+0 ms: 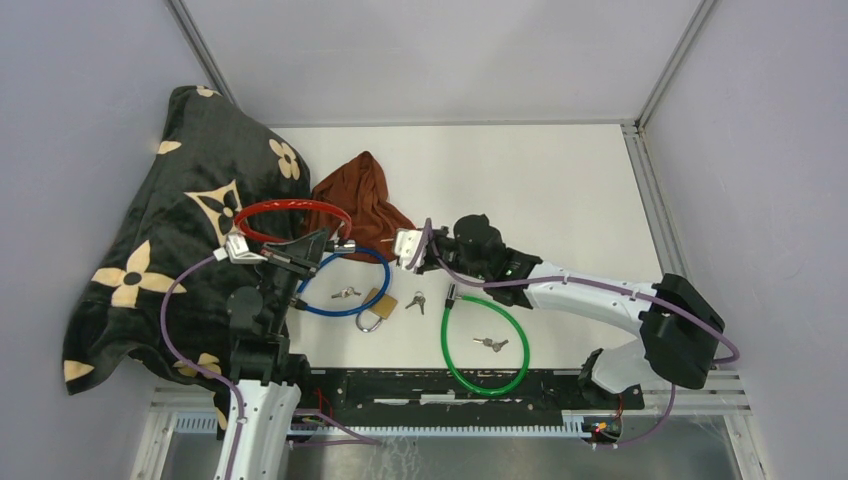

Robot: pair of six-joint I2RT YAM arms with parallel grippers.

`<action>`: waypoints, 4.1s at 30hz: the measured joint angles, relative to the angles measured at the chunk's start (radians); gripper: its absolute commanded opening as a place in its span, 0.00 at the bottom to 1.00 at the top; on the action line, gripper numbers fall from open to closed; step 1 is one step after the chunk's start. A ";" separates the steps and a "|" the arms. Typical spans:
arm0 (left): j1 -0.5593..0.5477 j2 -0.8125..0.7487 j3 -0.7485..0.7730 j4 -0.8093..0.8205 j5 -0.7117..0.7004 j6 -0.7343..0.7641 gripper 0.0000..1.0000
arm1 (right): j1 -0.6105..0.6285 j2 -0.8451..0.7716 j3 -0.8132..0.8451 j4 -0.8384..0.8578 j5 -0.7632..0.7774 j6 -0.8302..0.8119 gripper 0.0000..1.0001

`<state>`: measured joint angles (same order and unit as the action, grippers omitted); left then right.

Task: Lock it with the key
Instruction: Lock the lock, then place the key at the center of the board, then place the lock at the center of the board, then pick up the lock from the center of the board.

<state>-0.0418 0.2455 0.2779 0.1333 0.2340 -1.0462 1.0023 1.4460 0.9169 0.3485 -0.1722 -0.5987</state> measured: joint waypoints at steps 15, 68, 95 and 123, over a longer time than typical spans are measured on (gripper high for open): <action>0.021 -0.008 0.002 -0.006 -0.077 0.072 0.02 | -0.359 -0.038 -0.060 -0.209 0.034 0.192 0.00; 0.021 0.020 -0.023 -0.085 -0.003 0.046 0.02 | -0.009 0.221 0.545 -0.017 -0.204 0.442 0.01; 0.021 -0.025 -0.043 -0.154 -0.069 0.041 1.00 | -0.747 0.082 0.004 -0.170 -0.358 0.797 0.05; 0.021 -0.068 -0.057 -0.122 -0.066 0.041 1.00 | -0.576 -0.016 -0.052 -0.920 0.262 0.522 0.58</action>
<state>-0.0208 0.1772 0.2211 0.0109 0.1677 -1.0054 0.4267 1.4303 0.8646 -0.5713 0.0902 -0.0765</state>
